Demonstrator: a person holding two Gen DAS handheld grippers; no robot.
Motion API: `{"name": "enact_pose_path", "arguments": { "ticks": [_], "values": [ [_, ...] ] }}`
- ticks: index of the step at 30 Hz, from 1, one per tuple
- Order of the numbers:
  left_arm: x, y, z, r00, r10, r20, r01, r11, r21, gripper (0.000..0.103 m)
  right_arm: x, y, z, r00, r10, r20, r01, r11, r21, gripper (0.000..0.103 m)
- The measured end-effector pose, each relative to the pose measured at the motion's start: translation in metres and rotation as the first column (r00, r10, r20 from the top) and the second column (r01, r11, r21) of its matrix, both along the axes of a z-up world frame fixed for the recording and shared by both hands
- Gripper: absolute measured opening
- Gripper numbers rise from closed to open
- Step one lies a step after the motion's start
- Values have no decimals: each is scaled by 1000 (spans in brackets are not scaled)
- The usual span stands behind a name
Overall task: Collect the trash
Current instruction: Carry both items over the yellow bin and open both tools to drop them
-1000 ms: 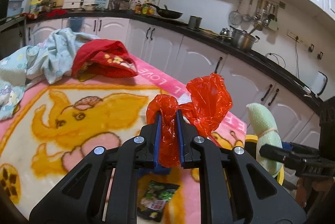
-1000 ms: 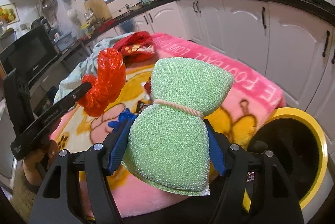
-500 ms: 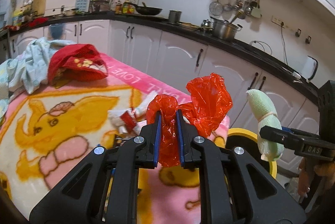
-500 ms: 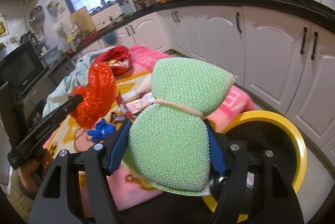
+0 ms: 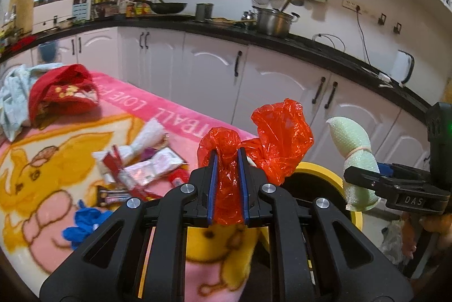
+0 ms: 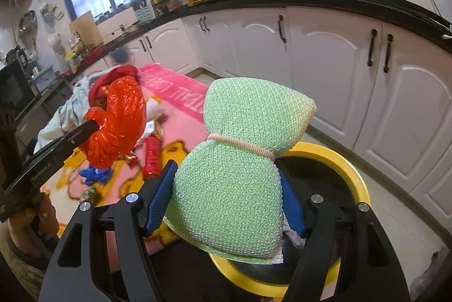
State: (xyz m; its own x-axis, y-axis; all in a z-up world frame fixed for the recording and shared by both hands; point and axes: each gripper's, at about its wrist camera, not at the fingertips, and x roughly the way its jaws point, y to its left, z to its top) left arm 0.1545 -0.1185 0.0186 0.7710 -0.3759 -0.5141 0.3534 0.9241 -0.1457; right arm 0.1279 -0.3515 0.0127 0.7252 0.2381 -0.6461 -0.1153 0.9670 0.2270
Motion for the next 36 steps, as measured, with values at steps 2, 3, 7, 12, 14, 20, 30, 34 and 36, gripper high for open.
{"name": "enact_pose_path", "arguments": {
  "ticks": [2,3,7,12,14,20,30,34,36],
  "values": [
    [2,-9,-3,1000,-14,-8,14,1000,4,8,-2,-7,-2,1000,-14,2,14,1000,-10,66],
    [4,-15,-5,1000,-22,-11,22,1000,10,8,-3,-10,-3,1000,-19,4,19,1000,-17,66],
    [8,-34,-12,998,-50,-28,51,998,27,8,-7,-25,-11,999,-40,-1,40,998,-50,66],
    [13,-59,-24,994,-88,-62,91,995,40,8,-13,-43,-25,998,-61,-18,60,996,-72,67],
    [14,-68,-30,992,-101,-74,105,994,44,8,-16,-48,-29,997,-67,-25,65,995,-76,67],
    [22,-92,-46,983,-138,-121,145,988,52,9,-18,-61,-47,996,-65,-63,59,994,-90,68],
    [31,-114,-69,969,-164,-185,178,982,62,9,-16,-67,-73,991,-66,-113,56,994,-92,69],
    [34,-119,-75,965,-168,-201,184,981,65,9,-14,-72,-79,990,-69,-126,59,995,-83,70],
    [35,-121,-78,964,-168,-207,184,981,64,9,-13,-72,-82,989,-70,-132,59,995,-80,71]
  ]
}}
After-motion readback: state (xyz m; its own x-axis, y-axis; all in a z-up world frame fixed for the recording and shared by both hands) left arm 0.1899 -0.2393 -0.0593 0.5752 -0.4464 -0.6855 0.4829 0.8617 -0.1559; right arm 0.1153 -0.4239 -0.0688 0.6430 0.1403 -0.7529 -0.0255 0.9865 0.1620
